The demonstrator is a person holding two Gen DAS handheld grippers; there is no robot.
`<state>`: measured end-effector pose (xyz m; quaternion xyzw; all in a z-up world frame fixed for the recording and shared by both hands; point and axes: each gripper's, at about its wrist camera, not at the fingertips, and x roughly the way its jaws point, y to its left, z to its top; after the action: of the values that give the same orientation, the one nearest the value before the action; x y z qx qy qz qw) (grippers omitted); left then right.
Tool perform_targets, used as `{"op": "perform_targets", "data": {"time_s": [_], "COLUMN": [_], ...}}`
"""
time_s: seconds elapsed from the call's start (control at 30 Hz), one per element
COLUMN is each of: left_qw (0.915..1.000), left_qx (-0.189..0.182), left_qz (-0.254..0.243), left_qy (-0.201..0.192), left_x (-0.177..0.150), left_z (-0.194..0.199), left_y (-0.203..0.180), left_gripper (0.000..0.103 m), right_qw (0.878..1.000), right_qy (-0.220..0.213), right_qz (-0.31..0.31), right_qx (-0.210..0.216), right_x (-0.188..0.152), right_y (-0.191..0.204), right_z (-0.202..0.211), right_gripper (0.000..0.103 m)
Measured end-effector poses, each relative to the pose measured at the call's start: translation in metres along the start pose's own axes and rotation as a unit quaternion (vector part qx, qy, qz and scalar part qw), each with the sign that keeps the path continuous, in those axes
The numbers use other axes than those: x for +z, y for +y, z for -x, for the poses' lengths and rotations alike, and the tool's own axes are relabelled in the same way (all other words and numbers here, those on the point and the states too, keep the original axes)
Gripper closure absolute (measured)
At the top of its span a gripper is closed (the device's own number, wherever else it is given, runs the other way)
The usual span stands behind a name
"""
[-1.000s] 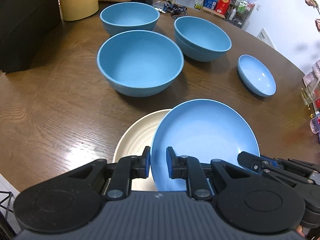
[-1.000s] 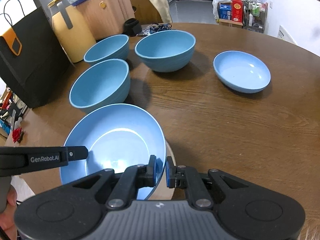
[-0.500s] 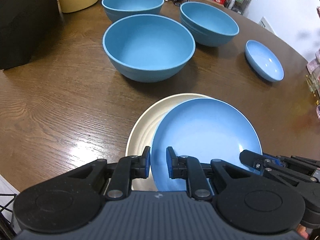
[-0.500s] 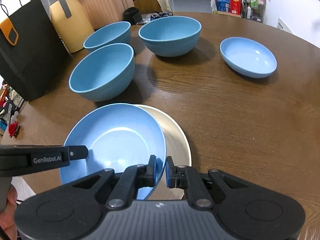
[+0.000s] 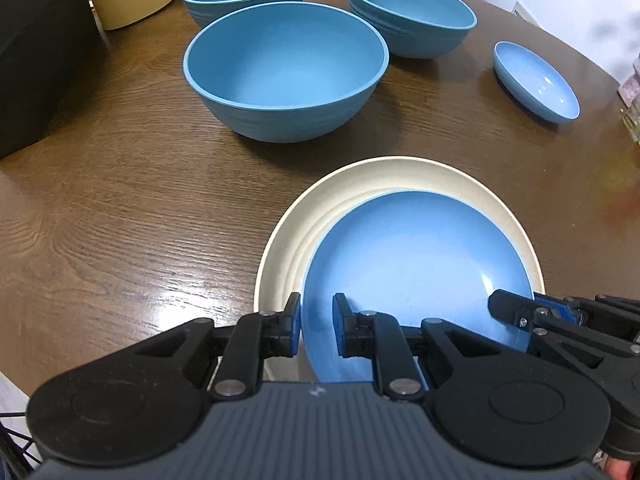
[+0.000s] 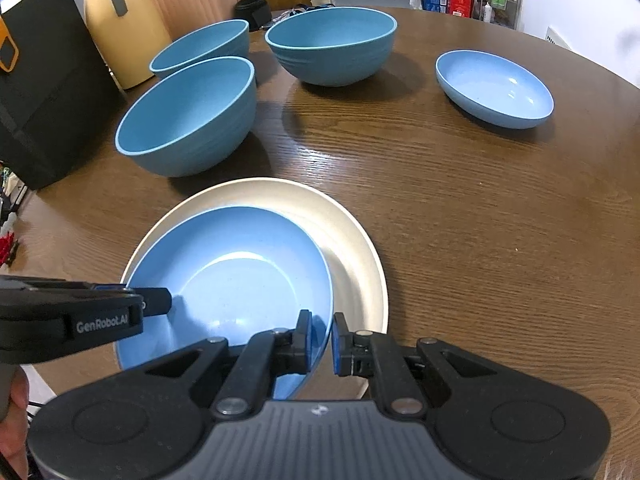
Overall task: Organize plates and bowls
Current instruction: 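Lower the held blue plate onto the cream plate with both grippers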
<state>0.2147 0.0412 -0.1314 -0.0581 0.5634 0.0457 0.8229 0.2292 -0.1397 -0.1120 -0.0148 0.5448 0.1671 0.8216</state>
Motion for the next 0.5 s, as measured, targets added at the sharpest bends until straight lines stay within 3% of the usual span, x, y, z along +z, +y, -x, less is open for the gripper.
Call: {"op": "perform_targets", "data": {"time_s": [0.5], "left_qw": [0.9997], "left_qx": [0.004], "left_qz": [-0.024], "left_qy": [-0.008], "left_x": [0.0004], "left_z": [-0.003], "left_y": [-0.0044], "left_gripper": [0.084], "right_qw": [1.0], "right_qy": [-0.012], "right_qz": [-0.007], "right_qx": [-0.009], "right_x": [-0.008], "right_y": [0.0012], "right_z": [-0.0024], "right_gripper": [0.09]}}
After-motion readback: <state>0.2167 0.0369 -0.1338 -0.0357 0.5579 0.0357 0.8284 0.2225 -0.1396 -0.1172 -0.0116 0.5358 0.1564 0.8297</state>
